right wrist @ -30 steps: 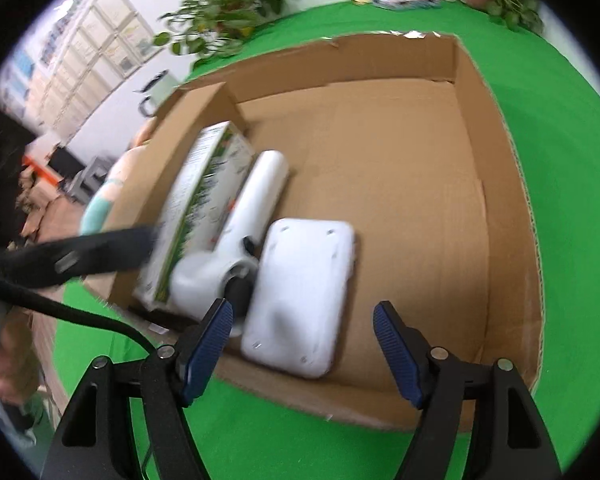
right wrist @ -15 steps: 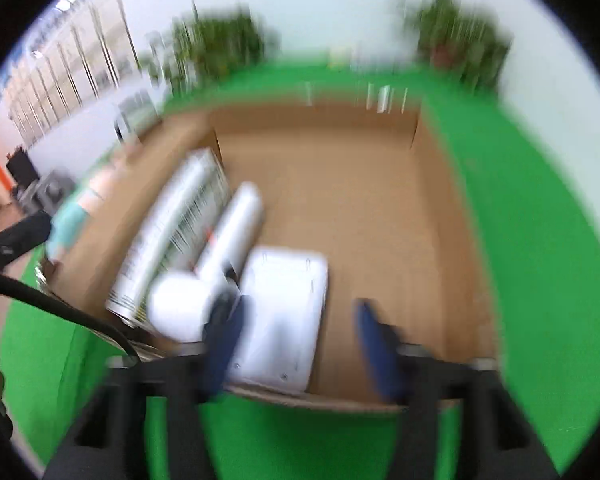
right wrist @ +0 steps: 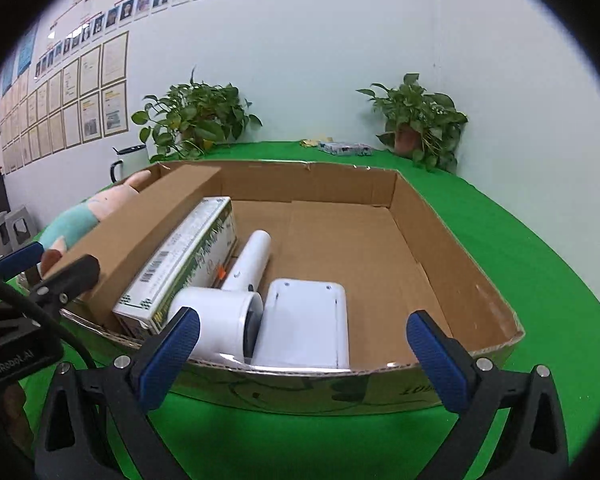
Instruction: Organize objects
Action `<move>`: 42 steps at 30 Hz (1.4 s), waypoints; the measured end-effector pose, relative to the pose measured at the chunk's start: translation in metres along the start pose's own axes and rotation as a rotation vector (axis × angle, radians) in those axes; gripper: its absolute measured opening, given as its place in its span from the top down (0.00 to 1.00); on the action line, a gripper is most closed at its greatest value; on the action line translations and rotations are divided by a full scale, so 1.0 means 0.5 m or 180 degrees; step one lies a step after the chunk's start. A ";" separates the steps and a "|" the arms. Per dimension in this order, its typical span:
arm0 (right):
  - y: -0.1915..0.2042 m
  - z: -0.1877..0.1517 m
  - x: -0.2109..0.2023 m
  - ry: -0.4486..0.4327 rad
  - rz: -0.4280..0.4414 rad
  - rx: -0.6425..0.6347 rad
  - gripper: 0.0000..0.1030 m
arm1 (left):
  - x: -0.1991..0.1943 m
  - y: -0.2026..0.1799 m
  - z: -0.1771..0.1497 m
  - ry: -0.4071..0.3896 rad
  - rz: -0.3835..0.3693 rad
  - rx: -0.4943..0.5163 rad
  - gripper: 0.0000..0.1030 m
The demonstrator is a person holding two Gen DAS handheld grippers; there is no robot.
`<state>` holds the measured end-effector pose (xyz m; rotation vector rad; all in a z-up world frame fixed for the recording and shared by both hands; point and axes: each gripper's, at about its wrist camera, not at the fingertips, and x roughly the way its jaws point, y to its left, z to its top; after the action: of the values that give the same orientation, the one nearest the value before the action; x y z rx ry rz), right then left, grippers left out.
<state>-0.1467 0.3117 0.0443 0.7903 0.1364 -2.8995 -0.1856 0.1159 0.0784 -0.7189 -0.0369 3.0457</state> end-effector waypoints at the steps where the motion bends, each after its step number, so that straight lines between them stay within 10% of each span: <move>1: 0.000 -0.001 0.002 0.0009 -0.0028 -0.0015 0.00 | 0.002 0.003 -0.003 -0.0013 -0.0006 -0.0009 0.04; 42: -0.003 -0.005 -0.002 0.0001 -0.0024 0.0001 0.00 | 0.004 -0.013 0.001 -0.0045 0.0028 0.0124 0.00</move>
<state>-0.1448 0.3134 0.0425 0.7920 0.1394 -2.9066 -0.1878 0.1224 0.0782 -0.6969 0.0256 3.0508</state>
